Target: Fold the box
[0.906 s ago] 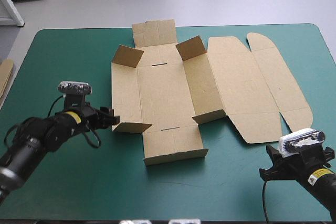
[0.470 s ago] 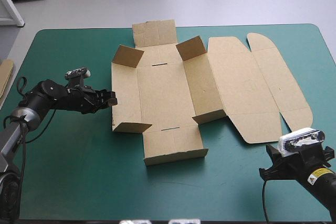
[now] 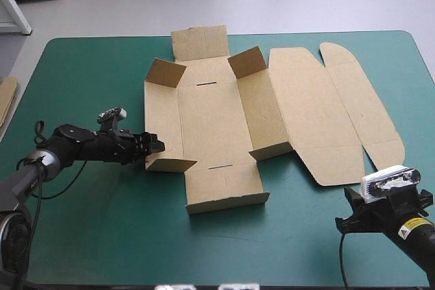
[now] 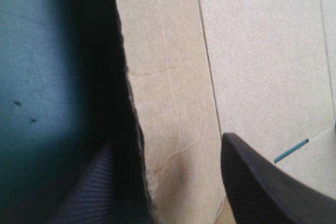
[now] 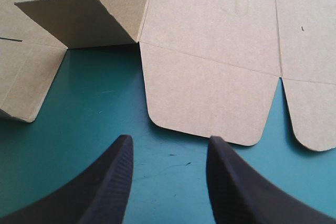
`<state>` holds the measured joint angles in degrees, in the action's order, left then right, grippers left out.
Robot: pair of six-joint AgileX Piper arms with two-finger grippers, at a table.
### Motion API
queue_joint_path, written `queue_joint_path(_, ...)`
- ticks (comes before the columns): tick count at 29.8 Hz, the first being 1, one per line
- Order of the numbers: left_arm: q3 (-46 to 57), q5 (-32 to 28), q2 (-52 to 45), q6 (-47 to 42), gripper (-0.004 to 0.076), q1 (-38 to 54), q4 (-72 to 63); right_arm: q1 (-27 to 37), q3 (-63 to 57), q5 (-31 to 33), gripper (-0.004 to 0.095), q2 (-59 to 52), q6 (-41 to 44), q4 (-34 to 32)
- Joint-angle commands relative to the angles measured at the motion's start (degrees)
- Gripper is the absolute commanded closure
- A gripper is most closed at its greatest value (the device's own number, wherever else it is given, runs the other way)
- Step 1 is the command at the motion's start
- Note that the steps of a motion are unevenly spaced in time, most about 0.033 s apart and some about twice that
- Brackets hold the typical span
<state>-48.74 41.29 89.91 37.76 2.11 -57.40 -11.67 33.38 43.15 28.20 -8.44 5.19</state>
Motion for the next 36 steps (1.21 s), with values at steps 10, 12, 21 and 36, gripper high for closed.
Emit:
queue_joint_path(10, -0.8, 2.7, 3.6, 13.0, 0.0372, 0.1, -24.1, -0.2, 2.1, -3.7, 0.0486, 0.6, 0.0, 0.1)
queue_joint_path(12, -0.8, 3.7, 4.9, 13.1, 0.0373, 0.0, -24.3, -0.2, 2.1, -3.7, 0.0486, 0.6, 0.0, 0.1)
queue_joint_path(21, -0.8, 3.2, 5.9, 14.9, 0.0667, 0.0, -26.6, -0.2, 2.1, -3.6, 0.0490, 0.6, 0.0, 0.1)
queue_joint_path(36, -6.5, 10.3, 5.9, 24.7, 0.0732, 0.0, -17.7, -0.2, 2.6, -3.4, 0.0490, 0.6, -0.1, 0.0)
